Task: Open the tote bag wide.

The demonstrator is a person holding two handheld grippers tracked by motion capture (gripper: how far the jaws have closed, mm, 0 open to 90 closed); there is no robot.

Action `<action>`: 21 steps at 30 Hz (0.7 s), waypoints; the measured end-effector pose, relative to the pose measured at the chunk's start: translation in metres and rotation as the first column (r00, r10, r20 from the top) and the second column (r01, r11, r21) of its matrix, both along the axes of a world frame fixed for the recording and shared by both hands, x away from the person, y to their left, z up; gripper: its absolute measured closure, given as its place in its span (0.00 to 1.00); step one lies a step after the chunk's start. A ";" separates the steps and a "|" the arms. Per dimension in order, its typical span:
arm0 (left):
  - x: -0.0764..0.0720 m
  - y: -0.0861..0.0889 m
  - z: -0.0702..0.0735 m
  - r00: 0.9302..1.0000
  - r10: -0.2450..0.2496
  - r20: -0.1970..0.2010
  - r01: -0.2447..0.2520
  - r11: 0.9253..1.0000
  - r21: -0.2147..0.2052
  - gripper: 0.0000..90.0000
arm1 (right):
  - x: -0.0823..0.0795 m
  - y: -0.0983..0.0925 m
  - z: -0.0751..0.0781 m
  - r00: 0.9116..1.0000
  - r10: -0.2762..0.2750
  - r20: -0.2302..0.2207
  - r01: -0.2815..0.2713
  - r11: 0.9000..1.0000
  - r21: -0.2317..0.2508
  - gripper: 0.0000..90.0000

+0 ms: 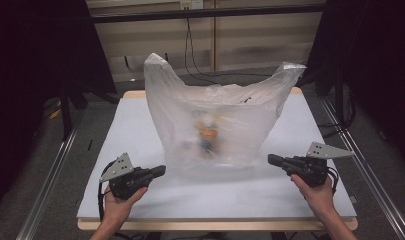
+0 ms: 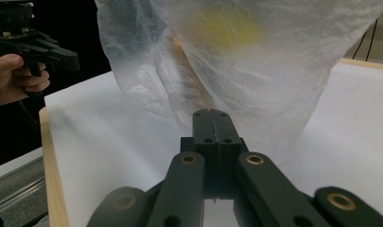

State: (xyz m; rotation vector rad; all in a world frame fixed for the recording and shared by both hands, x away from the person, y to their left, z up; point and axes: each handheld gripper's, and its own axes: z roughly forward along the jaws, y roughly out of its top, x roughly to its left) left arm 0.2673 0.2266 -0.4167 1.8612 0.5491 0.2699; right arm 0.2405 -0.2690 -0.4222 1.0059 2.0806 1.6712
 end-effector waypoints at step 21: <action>0.030 -0.019 0.026 0.999 -0.028 0.028 0.030 0.997 -0.065 1.00 | 0.024 0.021 0.048 0.998 0.044 0.049 -0.046 0.998 0.042 1.00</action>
